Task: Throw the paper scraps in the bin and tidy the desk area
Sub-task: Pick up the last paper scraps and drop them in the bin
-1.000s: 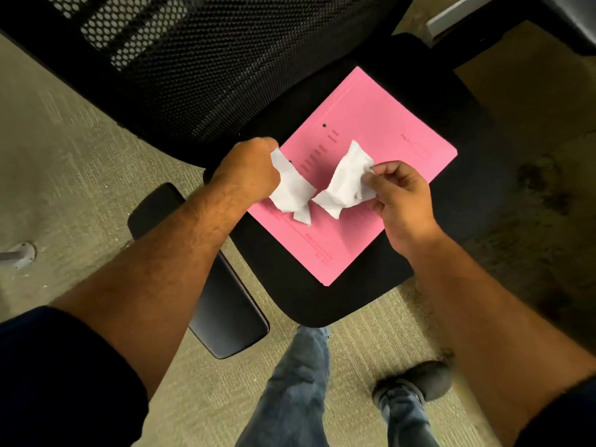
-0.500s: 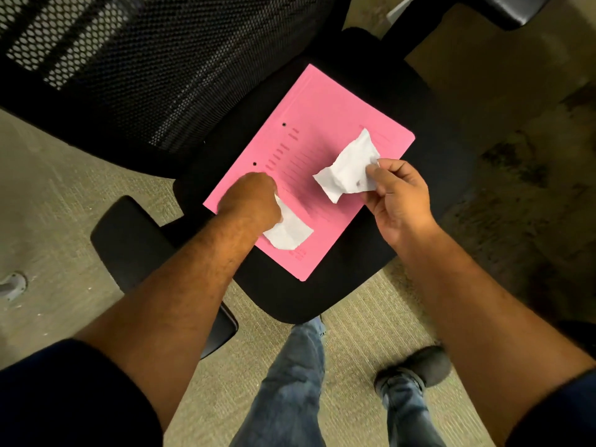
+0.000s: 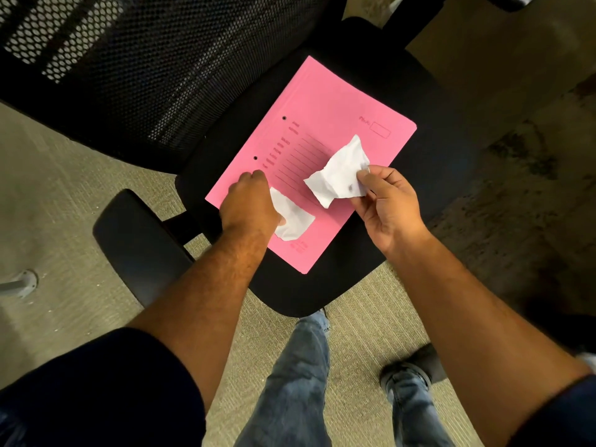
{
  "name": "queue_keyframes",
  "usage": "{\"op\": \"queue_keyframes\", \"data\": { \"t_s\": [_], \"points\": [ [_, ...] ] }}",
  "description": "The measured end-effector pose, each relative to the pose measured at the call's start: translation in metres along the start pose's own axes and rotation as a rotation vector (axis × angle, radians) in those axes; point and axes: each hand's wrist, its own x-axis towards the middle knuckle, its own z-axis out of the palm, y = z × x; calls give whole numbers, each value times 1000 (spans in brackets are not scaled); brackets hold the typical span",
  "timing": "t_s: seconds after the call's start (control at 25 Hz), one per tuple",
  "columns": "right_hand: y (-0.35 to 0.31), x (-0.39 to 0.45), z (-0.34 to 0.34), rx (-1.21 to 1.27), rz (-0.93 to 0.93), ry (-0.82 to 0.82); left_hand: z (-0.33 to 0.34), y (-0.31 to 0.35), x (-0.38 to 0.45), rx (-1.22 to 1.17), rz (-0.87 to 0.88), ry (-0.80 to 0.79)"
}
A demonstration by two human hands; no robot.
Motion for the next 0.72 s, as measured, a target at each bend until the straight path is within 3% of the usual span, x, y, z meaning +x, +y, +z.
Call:
{"op": "queue_keyframes", "data": {
  "t_s": [0.16, 0.28, 0.48, 0.72],
  "points": [
    [2, 0, -4, 16, 5, 14, -1, -2, 1, -45, -27, 47],
    [1, 0, -6, 48, 10, 18, 0, -2, 3, -74, -48, -6],
    [-4, -3, -13, 136, 26, 14, -5, 5, -1, -354, 35, -86],
    [-18, -16, -37, 259, -7, 40, -17, 49, -22, -688, 175, -22]
  ]
}}
